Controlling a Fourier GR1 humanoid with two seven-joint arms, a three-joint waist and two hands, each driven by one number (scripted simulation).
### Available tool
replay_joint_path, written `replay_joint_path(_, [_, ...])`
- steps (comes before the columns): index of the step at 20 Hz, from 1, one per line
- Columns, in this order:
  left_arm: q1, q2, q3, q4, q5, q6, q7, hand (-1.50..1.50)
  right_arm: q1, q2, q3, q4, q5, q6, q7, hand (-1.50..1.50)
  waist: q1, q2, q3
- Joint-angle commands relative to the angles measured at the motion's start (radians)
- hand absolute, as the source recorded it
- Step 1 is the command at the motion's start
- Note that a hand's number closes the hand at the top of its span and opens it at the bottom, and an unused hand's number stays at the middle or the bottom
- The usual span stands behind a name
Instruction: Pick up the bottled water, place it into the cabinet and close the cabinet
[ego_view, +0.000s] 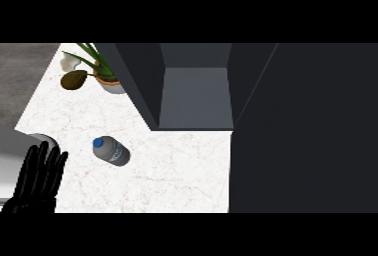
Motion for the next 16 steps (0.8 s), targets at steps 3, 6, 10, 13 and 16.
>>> replay_joint_path(3, [-0.112, 0.013, 0.065, 0.205, -0.031, -0.045, -0.112, -1.5, -0.007, 0.007, 0.019, 0.047, 0.036, 0.026, -0.044, -1.5, -0.003, 0.001, 0.0])
replay_joint_path(6, [-0.092, 0.002, 0.059, 0.25, -0.075, -0.027, -0.124, -1.5, 0.07, -0.023, -0.024, 0.003, -0.022, 0.066, -0.071, -1.5, -0.006, 0.0, 0.0])
replay_joint_path(10, [-0.249, 0.051, 0.149, 0.467, -0.019, -0.087, -0.161, -1.5, 0.054, -0.001, 0.012, 0.012, 0.014, 0.045, -0.057, -1.5, -0.008, 0.001, -0.001])
replay_joint_path(13, [-0.225, 0.045, 0.144, 0.498, -0.026, -0.118, -0.188, -1.5, 0.059, -0.011, 0.029, -0.018, 0.027, 0.05, -0.036, -1.5, -0.004, 0.001, 0.0])
replay_joint_path(16, [-0.327, 0.082, 0.206, 0.649, 0.025, -0.16, -0.189, -1.5, 0.048, -0.003, 0.006, -0.004, 0.007, 0.042, -0.052, -1.5, -0.007, 0.002, -0.001])
